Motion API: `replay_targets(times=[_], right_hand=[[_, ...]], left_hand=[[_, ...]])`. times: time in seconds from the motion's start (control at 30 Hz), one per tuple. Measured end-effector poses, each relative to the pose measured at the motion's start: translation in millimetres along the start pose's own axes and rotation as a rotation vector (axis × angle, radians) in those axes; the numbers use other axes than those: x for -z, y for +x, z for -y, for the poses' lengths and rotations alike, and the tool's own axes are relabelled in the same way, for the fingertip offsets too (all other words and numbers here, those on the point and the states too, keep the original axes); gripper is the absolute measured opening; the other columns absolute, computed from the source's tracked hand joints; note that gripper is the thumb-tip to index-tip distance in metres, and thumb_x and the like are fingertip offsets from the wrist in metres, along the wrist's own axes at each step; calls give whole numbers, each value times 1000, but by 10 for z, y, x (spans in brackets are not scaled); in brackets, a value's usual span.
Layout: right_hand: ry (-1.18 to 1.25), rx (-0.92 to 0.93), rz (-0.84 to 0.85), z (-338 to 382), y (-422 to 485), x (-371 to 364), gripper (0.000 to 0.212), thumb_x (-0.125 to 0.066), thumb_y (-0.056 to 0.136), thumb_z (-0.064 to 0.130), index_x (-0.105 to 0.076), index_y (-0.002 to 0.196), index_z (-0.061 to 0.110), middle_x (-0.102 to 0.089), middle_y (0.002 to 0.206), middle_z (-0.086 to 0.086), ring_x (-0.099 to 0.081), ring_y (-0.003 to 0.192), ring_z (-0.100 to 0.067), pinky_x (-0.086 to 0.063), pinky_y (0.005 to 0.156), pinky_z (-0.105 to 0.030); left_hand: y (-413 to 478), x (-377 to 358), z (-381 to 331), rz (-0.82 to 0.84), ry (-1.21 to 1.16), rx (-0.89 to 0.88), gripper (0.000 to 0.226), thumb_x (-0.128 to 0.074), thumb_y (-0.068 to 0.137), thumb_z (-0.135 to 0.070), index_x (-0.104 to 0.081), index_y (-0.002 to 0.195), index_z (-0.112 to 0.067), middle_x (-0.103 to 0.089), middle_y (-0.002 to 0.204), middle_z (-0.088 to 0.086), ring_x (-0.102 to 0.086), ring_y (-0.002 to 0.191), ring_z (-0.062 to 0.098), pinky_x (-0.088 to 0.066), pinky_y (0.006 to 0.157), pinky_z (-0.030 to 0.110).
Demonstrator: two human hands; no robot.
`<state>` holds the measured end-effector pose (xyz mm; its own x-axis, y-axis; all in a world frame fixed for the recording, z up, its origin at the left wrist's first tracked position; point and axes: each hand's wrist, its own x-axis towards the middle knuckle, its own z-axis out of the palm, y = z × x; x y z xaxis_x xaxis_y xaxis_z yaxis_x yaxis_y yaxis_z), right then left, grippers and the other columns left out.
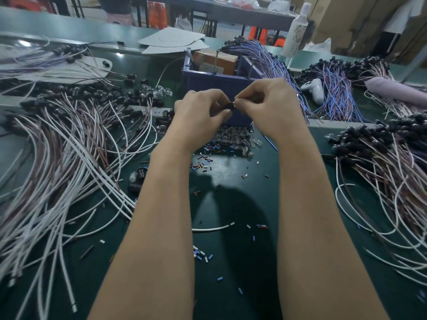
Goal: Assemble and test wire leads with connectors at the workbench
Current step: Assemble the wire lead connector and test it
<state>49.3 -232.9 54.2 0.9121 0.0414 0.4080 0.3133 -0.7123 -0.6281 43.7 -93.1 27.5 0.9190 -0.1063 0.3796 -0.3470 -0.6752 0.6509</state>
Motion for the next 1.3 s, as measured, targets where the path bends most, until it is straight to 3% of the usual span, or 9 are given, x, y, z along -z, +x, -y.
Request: replay_targets(times=[0.13, 0.3, 0.63, 0.8, 0.87, 0.93, 1.03, 1.13, 1.3], right_hand=[[-5, -4, 38, -30, 7, 4, 5, -68, 83, 15, -72, 84, 19, -69, 81, -2, -61, 74, -10, -47, 69, -16], [63, -79, 51, -61, 5, 27, 10, -67, 83, 14, -67, 77, 22, -71, 80, -8, -68, 82, -23, -55, 83, -38], [172, -71, 53, -57, -15, -81, 7, -68, 83, 12, -69, 79, 18, -70, 75, -5, -65, 73, -18, -55, 82, -40], [243, -55, 9, -18, -2, -144, 12, -65, 85, 12, -64, 79, 22, -70, 72, -6, -66, 72, -20, -54, 83, -44], [293, -42, -45, -13, 5, -121, 15, -64, 86, 12, -61, 78, 25, -69, 71, -3, -67, 72, -19, -54, 84, -45], [354, -31, -99, -6, 7, -93, 17, -63, 87, 14, -60, 78, 27, -68, 70, -1, -65, 70, -17, -54, 82, -46], [353, -15, -97, 2, 7, -102, 18, -62, 88, 15, -57, 77, 28, -67, 73, -2, -66, 74, -21, -53, 82, -48], [314, 11, -75, 13, 15, -126, 15, -65, 86, 13, -58, 80, 25, -69, 80, -6, -66, 81, -24, -54, 83, -44], [311, 108, -95, 76, -2, -133, 8, -67, 85, 9, -67, 87, 17, -68, 80, 4, -65, 78, -9, -55, 78, -25]], left_hand=[[6, -3, 9, -3, 23, -17, 11, -62, 90, -26, -67, 99, -22, -63, 80, -7, -56, 99, 27, -42, 95, 46], [12, 3, -17, -7, -3, -13, 12, -62, 90, -27, -68, 100, -23, -65, 87, -5, -56, 103, 25, -41, 97, 46], [24, -23, 24, -22, 7, 19, 14, -62, 90, -23, -67, 102, -22, -61, 81, -6, -58, 99, 25, -44, 94, 43], [48, -100, 83, -113, -133, 54, 17, -60, 90, -15, -66, 105, -20, -66, 85, -2, -59, 78, 14, -49, 76, 26], [57, -112, 117, -171, -175, 75, 14, -60, 90, -13, -64, 102, -19, -64, 84, -4, -60, 78, 13, -47, 73, 21], [64, -115, 142, -211, -226, 97, 13, -59, 90, -10, -61, 99, -20, -66, 89, -4, -63, 85, 12, -48, 76, 19], [66, -105, 148, -233, -346, 102, 18, -57, 89, -3, -57, 96, -21, -68, 100, 0, -65, 96, 11, -51, 92, 27], [62, -86, 143, -237, -411, 92, 19, -57, 89, -1, -58, 96, -19, -68, 100, 0, -65, 98, 10, -50, 96, 29], [59, -69, 136, -228, -424, 74, 20, -56, 89, 0, -57, 95, -19, -66, 95, -3, -64, 96, 9, -50, 95, 26]])
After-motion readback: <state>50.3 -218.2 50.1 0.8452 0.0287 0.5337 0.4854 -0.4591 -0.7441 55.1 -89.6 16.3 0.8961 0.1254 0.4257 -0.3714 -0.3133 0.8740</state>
